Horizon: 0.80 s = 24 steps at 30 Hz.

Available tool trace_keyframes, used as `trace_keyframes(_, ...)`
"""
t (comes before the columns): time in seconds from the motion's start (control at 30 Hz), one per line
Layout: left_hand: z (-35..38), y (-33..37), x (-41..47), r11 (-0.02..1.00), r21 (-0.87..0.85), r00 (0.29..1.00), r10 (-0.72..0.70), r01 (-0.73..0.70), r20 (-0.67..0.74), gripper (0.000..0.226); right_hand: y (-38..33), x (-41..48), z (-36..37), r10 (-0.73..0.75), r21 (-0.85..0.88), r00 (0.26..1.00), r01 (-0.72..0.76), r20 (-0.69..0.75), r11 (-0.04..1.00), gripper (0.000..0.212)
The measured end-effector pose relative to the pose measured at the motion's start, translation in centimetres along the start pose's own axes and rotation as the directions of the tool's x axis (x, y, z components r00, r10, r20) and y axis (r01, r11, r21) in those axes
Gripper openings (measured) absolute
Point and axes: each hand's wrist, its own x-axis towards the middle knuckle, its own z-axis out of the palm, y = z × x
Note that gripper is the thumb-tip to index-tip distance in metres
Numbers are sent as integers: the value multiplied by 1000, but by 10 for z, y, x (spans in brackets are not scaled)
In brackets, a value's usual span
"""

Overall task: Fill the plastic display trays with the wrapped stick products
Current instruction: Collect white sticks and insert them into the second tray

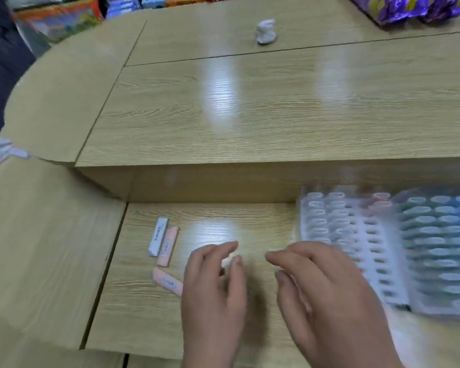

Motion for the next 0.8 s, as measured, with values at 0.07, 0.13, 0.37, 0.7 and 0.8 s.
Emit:
trace_keyframes(0.07, -33, -38, 17, 991, 55, 990, -119, 123, -71, 14, -29, 13, 35, 72, 6, 978, -74, 196, 997, 29)
trace_keyframes(0.13, -63, -72, 39, 958, 154, 967, -224, 241, -119, 19, -49, 30, 75, 180, -40, 908, -178, 378, 983, 42)
trace_keyframes(0.37, -91, -111, 90, 948, 277, 983, -177, 157, 50, 36, -66, 49, 146, 228, -153, 820, -173, 526, 973, 60)
trace_keyframes(0.7, -74, -120, 124, 909, 390, 964, -219, 144, 154, 27, -57, 51, 138, 229, -267, 808, -92, 543, 959, 30)
trace_keyframes(0.8, -79, -120, 124, 894, 424, 961, -230, 146, 155, 5, -50, 51, 129, 229, -262, 775, -84, 589, 961, 20)
